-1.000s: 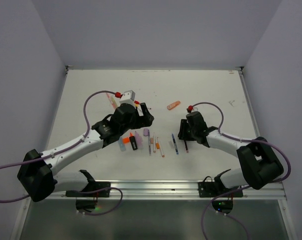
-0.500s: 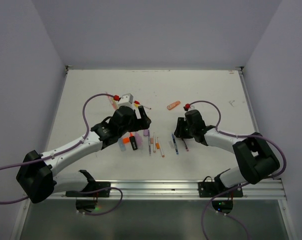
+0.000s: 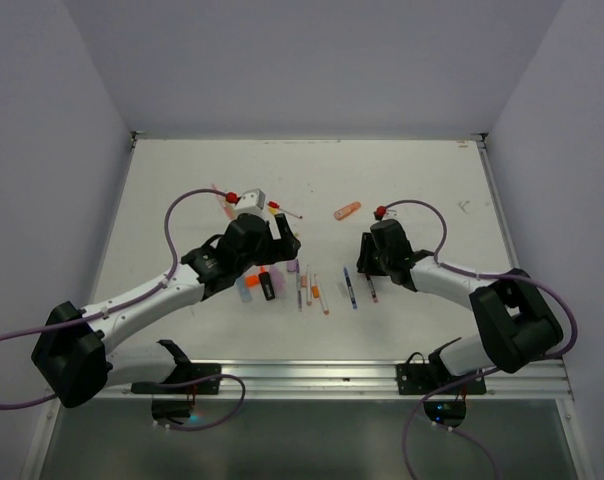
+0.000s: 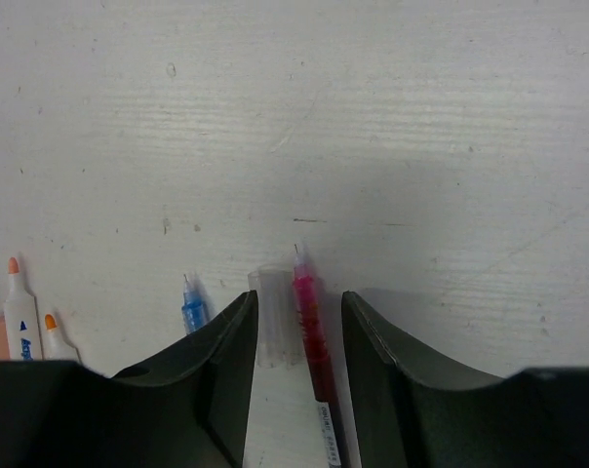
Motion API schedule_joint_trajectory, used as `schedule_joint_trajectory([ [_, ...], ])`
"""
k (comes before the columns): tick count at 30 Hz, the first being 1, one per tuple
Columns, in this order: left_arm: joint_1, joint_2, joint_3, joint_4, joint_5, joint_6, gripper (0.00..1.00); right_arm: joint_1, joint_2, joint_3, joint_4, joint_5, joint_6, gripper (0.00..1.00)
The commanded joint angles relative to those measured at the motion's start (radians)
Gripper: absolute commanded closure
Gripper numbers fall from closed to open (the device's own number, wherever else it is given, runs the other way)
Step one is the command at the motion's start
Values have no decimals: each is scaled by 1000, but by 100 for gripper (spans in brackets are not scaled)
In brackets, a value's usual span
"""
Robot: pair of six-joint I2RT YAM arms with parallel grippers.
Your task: Open the pen caps
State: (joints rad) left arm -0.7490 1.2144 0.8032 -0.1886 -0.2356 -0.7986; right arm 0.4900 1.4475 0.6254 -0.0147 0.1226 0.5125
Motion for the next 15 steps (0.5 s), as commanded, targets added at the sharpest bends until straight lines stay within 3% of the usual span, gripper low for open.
schedule_joint_trajectory([
  [1, 8, -27, -2, 23, -28, 18, 9, -5, -32, 14, -22, 49, 11, 56],
  [11, 22, -38, -7, 12, -47, 19, 9, -5, -22, 31, -19, -18, 3, 53],
  [15, 27, -32, -4, 15, -44, 22, 9, -4, -32, 34, -24, -20, 4, 45],
])
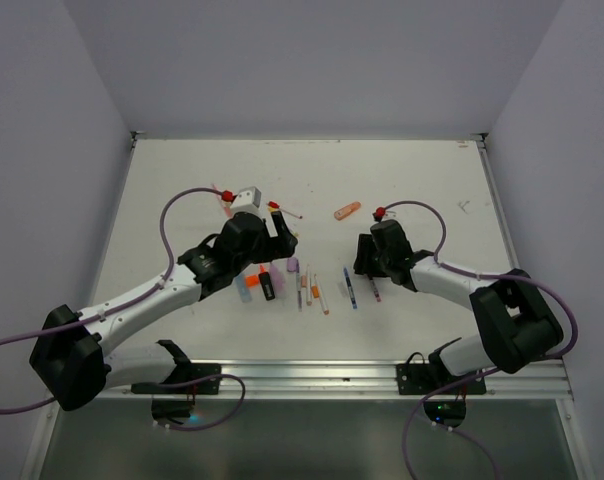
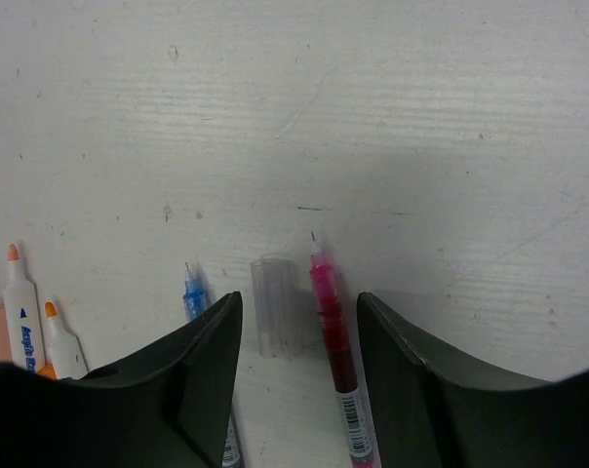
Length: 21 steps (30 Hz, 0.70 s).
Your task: Open the pen caps
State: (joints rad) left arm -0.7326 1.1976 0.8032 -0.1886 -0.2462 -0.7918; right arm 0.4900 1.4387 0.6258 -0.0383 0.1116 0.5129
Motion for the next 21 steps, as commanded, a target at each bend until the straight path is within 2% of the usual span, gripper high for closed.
schedule_joint_trajectory([
  [1, 10, -13, -1, 14, -31, 17, 9, -4, -24, 38, -2, -10, 3, 44],
  [6, 13, 0, 7, 14, -27, 22, 9, -4, -43, 55, -18, -6, 1, 37],
  [15, 22, 2, 1, 6, -33, 23, 9, -4, -55, 121, -38, -18, -45, 37],
  [21, 39, -1, -2, -29, -62, 28, 9, 10, 11, 224, 14, -157, -131, 40],
])
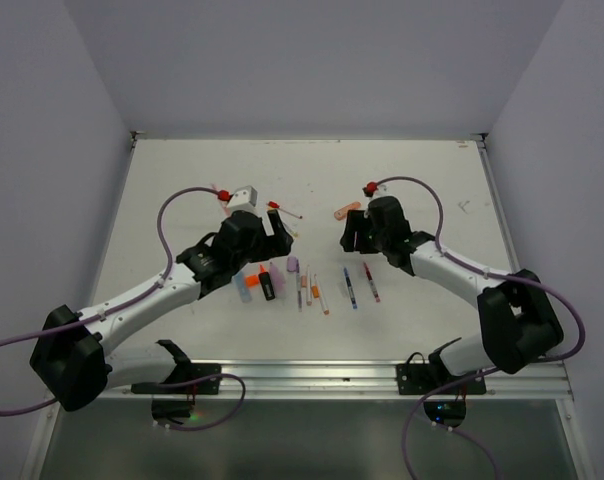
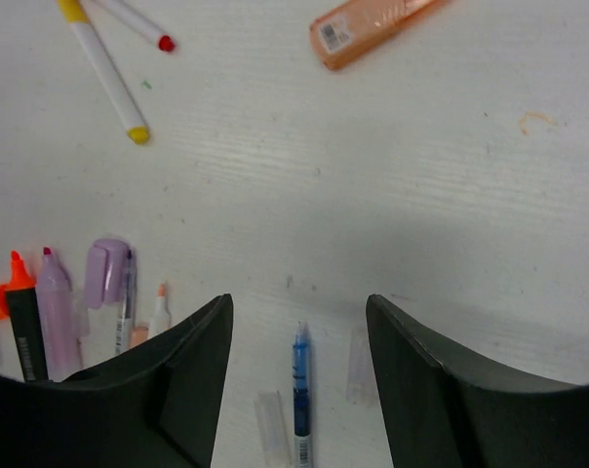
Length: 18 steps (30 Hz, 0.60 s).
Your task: Open the pen caps
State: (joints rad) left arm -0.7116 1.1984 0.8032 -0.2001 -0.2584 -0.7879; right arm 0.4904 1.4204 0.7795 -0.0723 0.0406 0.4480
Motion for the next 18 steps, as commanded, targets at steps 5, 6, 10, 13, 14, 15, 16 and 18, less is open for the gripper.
schedule_joint_trajectory([
  [5, 102, -36, -44, -21, 22, 24, 9, 76, 173, 223, 62, -90, -178, 41],
  [6, 119, -45, -51, -21, 36, 22, 9, 106, 198, 249, 59, -81, -193, 41],
  [10, 210, -108, -101, -19, 99, 22, 9, 172, 337, 403, 52, -47, -271, 41],
  [13, 276, -135, -133, -21, 137, 29, 9, 203, 443, 504, 35, -24, -288, 43],
  [14, 305, -154, -142, -27, 151, 29, 9, 208, 468, 523, 35, -21, -295, 43],
  [15, 316, -161, -157, -28, 156, 32, 9, 215, 509, 543, 37, -19, -301, 44],
  [16, 327, -171, -165, -30, 162, 33, 9, 220, 532, 578, 35, -10, -304, 44],
  [18, 353, -192, -188, -33, 174, 35, 9, 234, 587, 631, 25, 4, -325, 46],
])
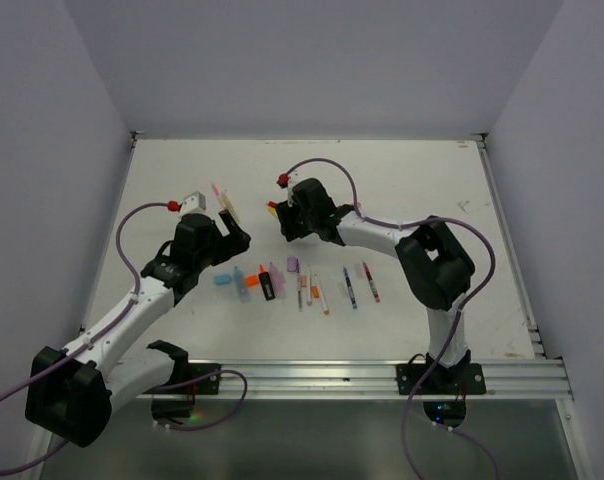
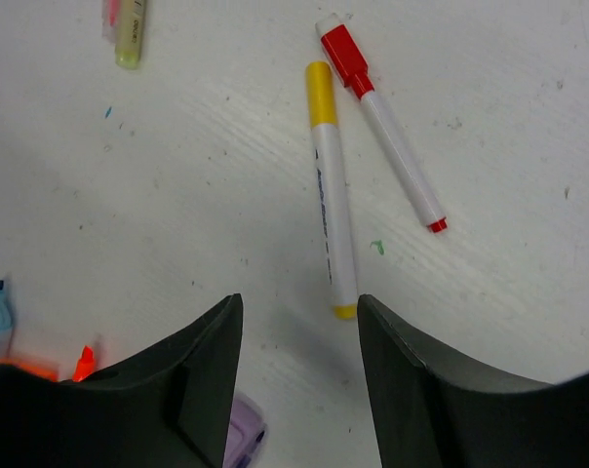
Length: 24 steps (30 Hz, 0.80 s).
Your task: Open the pen caps
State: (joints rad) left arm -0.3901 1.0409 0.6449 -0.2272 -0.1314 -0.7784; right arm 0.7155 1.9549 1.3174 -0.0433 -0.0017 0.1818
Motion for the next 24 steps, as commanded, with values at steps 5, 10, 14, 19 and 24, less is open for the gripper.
schedule_joint_trajectory([
  [5, 60, -56, -60, 0, 81, 28, 9, 30, 151, 181, -32, 121, -97, 49],
  [10, 66, -56, -77, 11, 92, 33, 9, 33, 223, 235, -50, 157, -116, 52],
  [14, 69, -56, -77, 25, 101, 36, 9, 42, 252, 249, -72, 158, -134, 61],
  [19, 71, -47, -73, 37, 113, 31, 9, 65, 208, 188, -55, 132, -160, 87],
  [24, 74, -39, -53, 63, 127, 10, 9, 81, 49, 38, 22, 77, -137, 100],
])
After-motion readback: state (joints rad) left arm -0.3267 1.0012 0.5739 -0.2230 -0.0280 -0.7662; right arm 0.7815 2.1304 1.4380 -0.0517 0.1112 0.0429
